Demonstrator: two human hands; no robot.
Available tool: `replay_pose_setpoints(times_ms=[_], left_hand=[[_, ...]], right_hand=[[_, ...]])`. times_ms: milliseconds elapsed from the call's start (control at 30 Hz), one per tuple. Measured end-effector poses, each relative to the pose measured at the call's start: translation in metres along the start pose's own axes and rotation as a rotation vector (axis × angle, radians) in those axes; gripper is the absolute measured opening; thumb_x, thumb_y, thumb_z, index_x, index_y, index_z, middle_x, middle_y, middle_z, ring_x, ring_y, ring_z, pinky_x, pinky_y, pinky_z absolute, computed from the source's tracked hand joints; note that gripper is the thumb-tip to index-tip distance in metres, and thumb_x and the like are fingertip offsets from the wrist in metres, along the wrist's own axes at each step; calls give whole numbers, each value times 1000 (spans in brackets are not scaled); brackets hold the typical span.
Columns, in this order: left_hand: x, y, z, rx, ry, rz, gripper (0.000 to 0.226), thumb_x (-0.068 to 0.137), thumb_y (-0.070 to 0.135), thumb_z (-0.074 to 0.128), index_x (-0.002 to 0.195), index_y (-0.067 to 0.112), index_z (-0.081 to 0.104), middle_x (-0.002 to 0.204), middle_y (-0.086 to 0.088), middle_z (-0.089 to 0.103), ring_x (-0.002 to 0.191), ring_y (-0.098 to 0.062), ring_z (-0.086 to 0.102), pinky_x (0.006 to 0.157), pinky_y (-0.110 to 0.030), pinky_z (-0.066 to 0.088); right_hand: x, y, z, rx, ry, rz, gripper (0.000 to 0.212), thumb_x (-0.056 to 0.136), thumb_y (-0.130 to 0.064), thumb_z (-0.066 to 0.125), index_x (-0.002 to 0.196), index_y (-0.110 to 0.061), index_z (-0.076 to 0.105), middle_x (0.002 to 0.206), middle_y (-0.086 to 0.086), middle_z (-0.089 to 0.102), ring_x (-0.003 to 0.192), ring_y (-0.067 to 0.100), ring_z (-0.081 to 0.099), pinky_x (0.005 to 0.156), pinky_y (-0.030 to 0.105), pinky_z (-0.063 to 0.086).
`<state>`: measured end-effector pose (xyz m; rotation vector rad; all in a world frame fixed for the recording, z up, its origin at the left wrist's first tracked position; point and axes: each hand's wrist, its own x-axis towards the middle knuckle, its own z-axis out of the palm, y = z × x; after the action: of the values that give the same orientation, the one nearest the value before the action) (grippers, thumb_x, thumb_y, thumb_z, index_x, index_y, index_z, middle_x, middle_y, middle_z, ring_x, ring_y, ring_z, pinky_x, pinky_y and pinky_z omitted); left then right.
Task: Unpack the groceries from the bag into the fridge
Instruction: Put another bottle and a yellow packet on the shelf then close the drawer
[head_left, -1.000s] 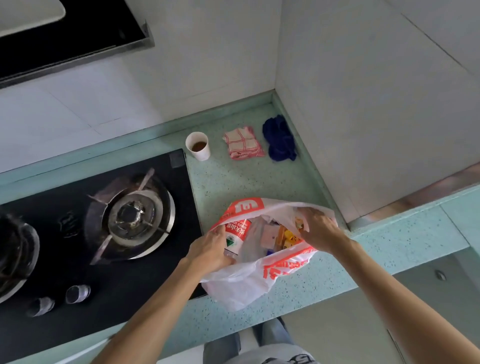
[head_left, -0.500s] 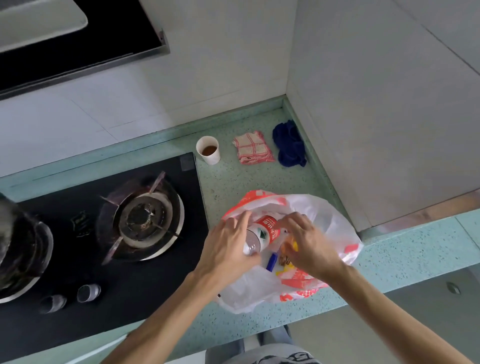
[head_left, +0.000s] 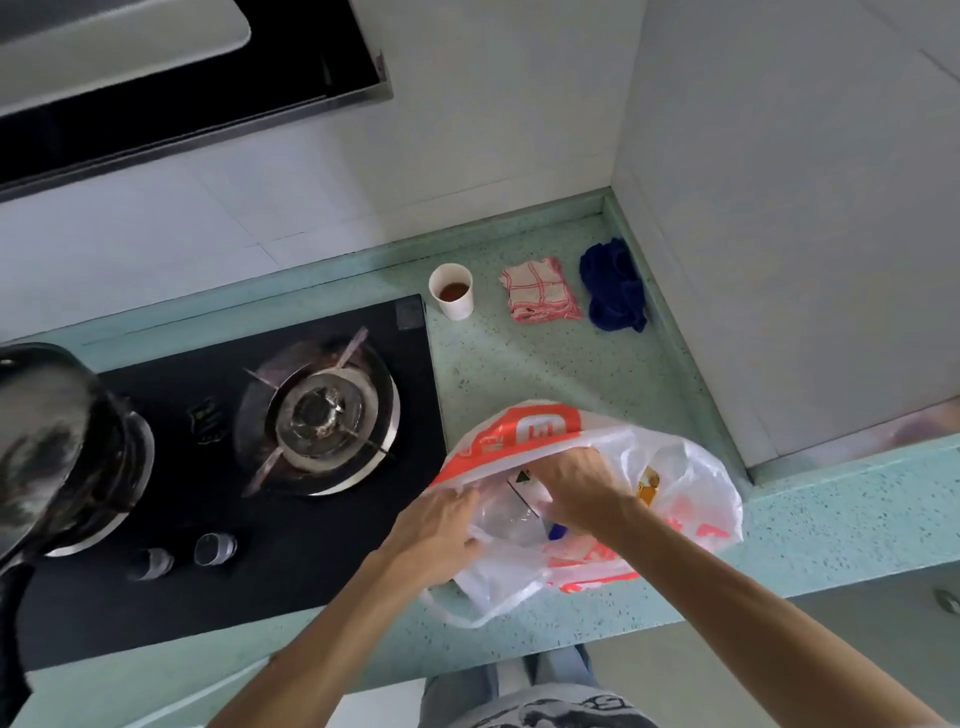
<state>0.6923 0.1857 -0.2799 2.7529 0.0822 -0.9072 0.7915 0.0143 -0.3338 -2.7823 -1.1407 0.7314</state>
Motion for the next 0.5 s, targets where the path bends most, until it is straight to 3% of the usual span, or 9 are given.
replay_pose_setpoints(times_ms=[67,133,200,300,400,467,500], left_hand=[[-3,-15,7,-35,-44,-69,45,88,24,63,129,17,48,132,1,55,113,-21,58,86,-32,50],[-5,-29,12,-84,-98,-117,50,82,21,69,128,22,49,130,4,55,111,-19,59,89,-34,51],[-7,-40,14,-175,-146,-133,57,75,23,74,125,29,49,125,7,57,105,-16,60,89,-36,53],[-9,-43,3,-413,-134,-115,62,70,29,81,126,30,54,122,10,62,103,-9,63,92,-34,55],[-13,-28,-15,-866,-87,22,73,65,33,92,130,21,61,124,7,69,114,-6,65,104,-34,50],[-17,-13,-25,-1109,-44,103,78,64,36,91,132,18,59,126,2,69,117,-12,65,105,-36,49],[-17,-5,-30,-1156,-25,130,74,68,40,88,133,19,58,126,1,69,118,-13,64,103,-35,50]], right_hand=[[-7,6,-12,114,-116,73,67,75,-23,77,133,-23,46,119,1,64,106,24,63,81,37,55],[-10,16,-22,164,-185,98,70,70,-29,78,132,-30,46,110,-7,66,97,19,65,75,32,56],[-13,27,-32,243,-220,97,68,65,-32,78,127,-36,51,103,-13,67,88,14,65,74,28,56],[-23,39,-53,558,-264,67,62,62,-27,83,119,-32,62,99,-10,69,88,12,67,81,33,58],[-36,39,-80,745,-96,-30,56,59,-42,87,111,-32,69,96,-8,72,82,14,67,78,36,58],[-44,35,-90,969,25,-103,52,67,-37,87,114,-22,70,101,0,73,89,21,68,83,40,57],[-48,32,-91,1062,58,-111,50,71,-31,86,117,-20,70,105,0,73,96,19,69,87,36,56]])
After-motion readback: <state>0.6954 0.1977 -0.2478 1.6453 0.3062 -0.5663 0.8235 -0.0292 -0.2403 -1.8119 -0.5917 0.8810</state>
